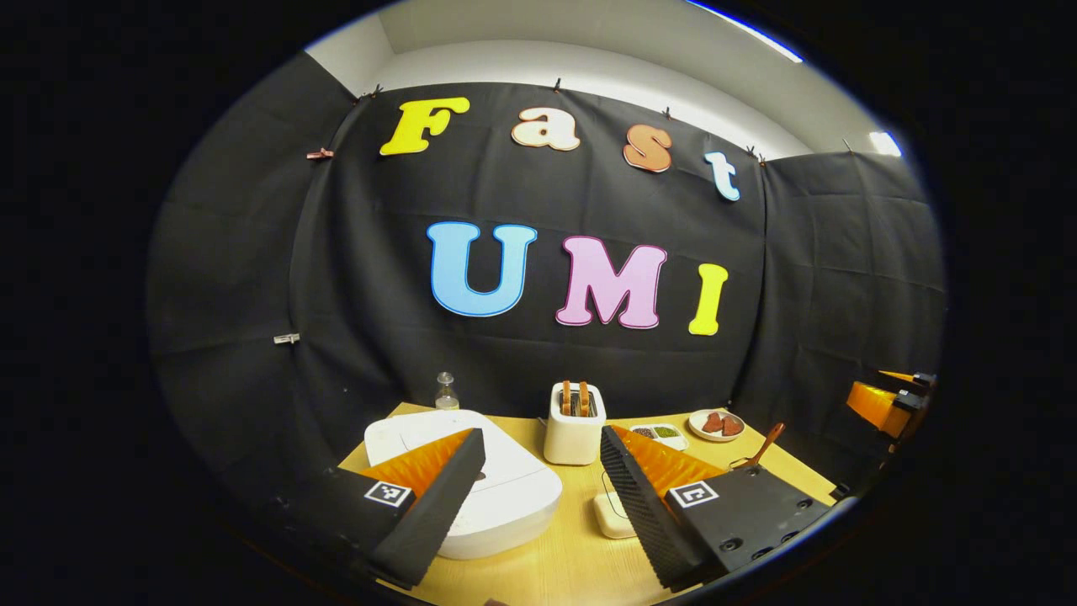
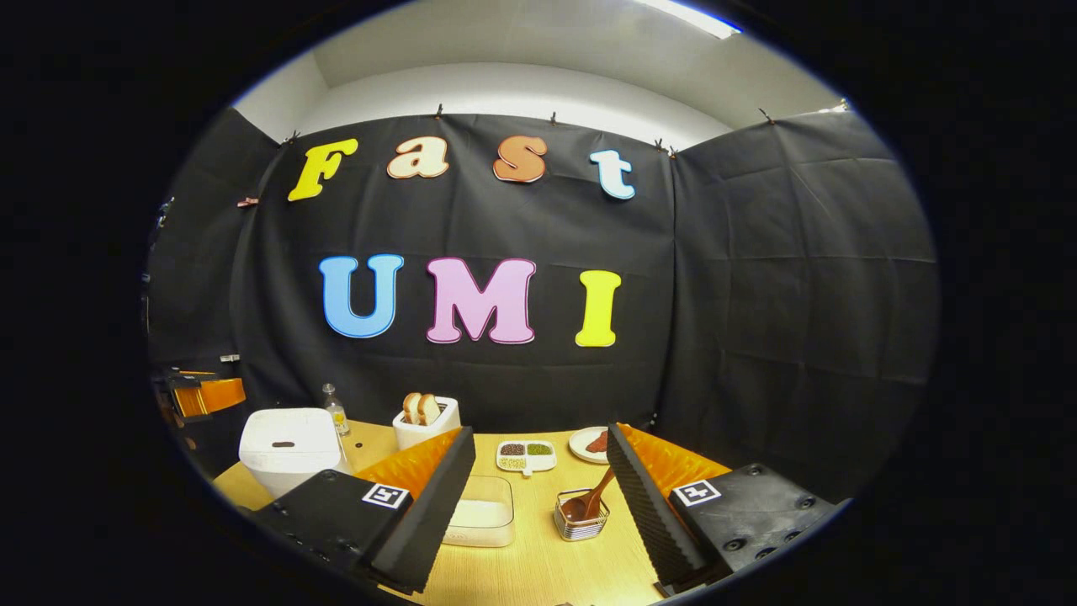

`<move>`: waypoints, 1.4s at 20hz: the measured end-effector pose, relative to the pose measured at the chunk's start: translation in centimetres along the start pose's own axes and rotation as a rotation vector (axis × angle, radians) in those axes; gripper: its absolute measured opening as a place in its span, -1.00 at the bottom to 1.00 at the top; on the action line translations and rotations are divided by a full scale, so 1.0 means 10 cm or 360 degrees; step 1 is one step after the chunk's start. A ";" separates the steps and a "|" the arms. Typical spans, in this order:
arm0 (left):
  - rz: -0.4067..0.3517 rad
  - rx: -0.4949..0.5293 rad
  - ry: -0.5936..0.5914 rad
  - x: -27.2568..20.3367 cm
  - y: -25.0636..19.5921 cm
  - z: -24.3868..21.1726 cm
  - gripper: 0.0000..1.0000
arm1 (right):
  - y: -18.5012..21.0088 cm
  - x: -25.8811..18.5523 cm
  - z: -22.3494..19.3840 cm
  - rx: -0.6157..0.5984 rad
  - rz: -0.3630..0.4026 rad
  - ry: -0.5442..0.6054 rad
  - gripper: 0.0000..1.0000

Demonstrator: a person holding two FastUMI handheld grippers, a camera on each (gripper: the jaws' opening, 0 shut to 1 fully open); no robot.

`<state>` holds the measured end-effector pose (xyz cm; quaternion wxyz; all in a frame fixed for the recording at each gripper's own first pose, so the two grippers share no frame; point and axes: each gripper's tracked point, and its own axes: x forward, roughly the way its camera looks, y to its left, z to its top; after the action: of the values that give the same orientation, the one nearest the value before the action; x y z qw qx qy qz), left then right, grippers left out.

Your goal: Close the left gripper, press the button to open the rice cooker; take a wooden spoon from the chopstick holder with the right hand, scoop a spoonful of rice and pour it into the rice cooker, then put the wooden spoon back into the chopstick holder.

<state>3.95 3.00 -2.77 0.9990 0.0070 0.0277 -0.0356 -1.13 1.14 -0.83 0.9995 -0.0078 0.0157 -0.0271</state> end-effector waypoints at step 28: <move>0.0064 -0.0206 0.0732 1.32 0.97 -1.47 -0.86 | -0.34 -0.24 -0.25 -0.0079 -0.0250 0.0179 0.95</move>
<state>16.99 11.94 -18.02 0.9653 -0.0486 0.2564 -0.0114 -3.83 -2.17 -3.15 0.9913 -0.0323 0.0717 -0.1052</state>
